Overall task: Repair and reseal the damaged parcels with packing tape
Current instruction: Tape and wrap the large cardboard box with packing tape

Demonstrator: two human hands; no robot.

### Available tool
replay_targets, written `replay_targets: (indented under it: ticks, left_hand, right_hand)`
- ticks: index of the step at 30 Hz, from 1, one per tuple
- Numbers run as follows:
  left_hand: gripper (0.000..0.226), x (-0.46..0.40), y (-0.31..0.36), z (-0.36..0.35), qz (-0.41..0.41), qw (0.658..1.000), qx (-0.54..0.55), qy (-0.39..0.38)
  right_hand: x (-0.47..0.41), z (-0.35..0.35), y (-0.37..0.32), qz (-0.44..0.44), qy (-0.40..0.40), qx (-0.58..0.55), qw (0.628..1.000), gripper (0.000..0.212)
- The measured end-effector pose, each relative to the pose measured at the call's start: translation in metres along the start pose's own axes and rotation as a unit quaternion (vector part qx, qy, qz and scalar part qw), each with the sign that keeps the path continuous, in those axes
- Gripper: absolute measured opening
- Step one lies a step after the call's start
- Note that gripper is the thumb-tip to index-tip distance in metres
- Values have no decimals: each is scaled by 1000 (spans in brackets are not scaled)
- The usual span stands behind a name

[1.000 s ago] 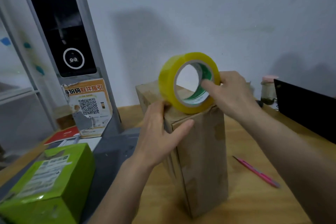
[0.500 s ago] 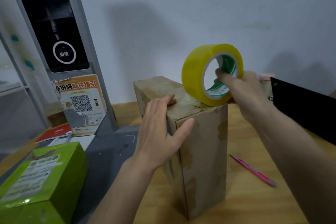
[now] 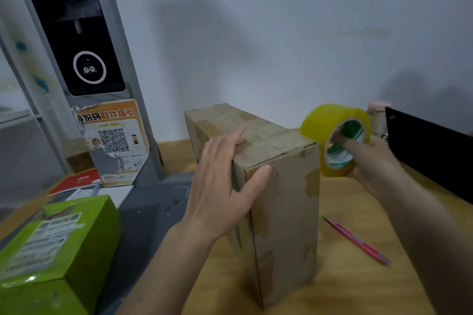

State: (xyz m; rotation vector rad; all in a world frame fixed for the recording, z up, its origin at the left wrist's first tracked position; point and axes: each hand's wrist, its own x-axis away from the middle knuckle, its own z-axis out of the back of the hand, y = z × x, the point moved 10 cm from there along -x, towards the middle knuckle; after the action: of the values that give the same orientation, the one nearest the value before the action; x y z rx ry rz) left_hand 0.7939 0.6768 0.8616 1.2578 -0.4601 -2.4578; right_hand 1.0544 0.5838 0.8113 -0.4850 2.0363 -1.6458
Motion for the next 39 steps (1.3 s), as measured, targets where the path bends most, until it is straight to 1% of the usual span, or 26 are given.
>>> replay_targets:
  ticks: [1, 3, 5, 8, 11, 13, 14, 16, 17, 18, 20, 21, 22, 23, 24, 25, 26, 27, 28, 29, 30, 34, 35, 37, 39]
  left_hand:
    - [69, 0, 4, 1, -9, 1000, -7, -6]
    - [60, -1, 17, 4, -39, 997, -56, -22]
    - [57, -6, 32, 3, -64, 990, -110, -65]
    - [74, -14, 46, -13, -70, 967, -154, -191]
    - [97, -20, 46, -27, -34, 930, -192, -312]
    - [106, -18, 43, -29, 0, 915, -190, -356]
    - [109, -16, 40, -26, 14, 914, -196, -354]
    - [110, -12, 29, -12, 54, 923, -221, -310]
    - [111, -9, 20, -2, 89, 930, -223, -277]
    - [111, -6, 11, 10, 132, 939, -207, -241]
    - [107, 3, -6, 34, 216, 955, -132, -153]
    - [105, 10, -15, 47, 256, 959, -81, -96]
    - [100, 21, -29, 59, 302, 953, -5, -32]
    - [92, 35, -44, 67, 354, 929, 104, 29]
    - [79, 49, -59, 67, 399, 886, 228, 66]
    - [64, 61, -70, 63, 431, 832, 341, 81]
    - [49, 71, -79, 60, 450, 787, 413, 92]
    - [38, 77, -85, 58, 456, 761, 451, 96]
    - [31, 83, -91, 57, 456, 751, 467, 103]
    - [31, 88, -97, 55, 453, 748, 472, 114]
    - [37, 94, -101, 52, 449, 750, 469, 129]
    - [87, 114, -103, 25, 422, 752, 473, 184]
    - [93, 117, -102, 17, 415, 753, 470, 198]
    - [94, 127, -100, -1, 419, 755, 449, 230]
    - [105, 138, -101, -23, 430, 756, 425, 252]
  right_hand:
    - [1, -1, 6, -9, -2, -9, 1000, 13]
    - [1, -1, 9, -12, 1, -14, 1000, 7]
    - [0, -3, 4, -6, 0, -13, 1000, 6]
    - [3, -13, -4, 15, -19, 5, 1000, 7]
    - [11, -23, -15, 35, -32, 20, 999, 5]
    - [16, -26, -17, 40, -42, 17, 998, 8]
    - [20, -30, -15, 36, -52, 6, 998, 10]
    - [33, -45, -4, 2, -80, -71, 994, 17]
    - [43, -57, 7, -32, -94, -120, 988, 18]
    - [53, -70, 18, -63, -109, -147, 981, 16]
    - [77, -99, 33, -112, -154, -130, 973, 19]
    - [88, -111, 38, -130, -174, -119, 969, 24]
    - [95, -121, 43, -137, -190, -110, 966, 30]
    - [101, -131, 43, -134, -204, -99, 965, 36]
    - [105, -142, 41, -123, -217, -88, 964, 46]
    - [111, -150, 41, -116, -225, -70, 965, 60]
    - [114, -156, 42, -109, -223, -48, 967, 70]
    - [116, -160, 39, -99, -220, -28, 970, 71]
    - [118, -165, 35, -85, -222, -16, 971, 66]
    - [119, -169, 29, -73, -225, -15, 971, 58]
    - [118, -172, 23, -62, -228, -16, 972, 50]
    - [106, -171, -2, 8, -234, 11, 972, 19]
    - [101, -167, -7, 26, -227, 15, 973, 15]
    - [91, -161, -13, 49, -227, 13, 973, 13]
    - [84, -155, -9, 49, -249, 16, 967, 9]
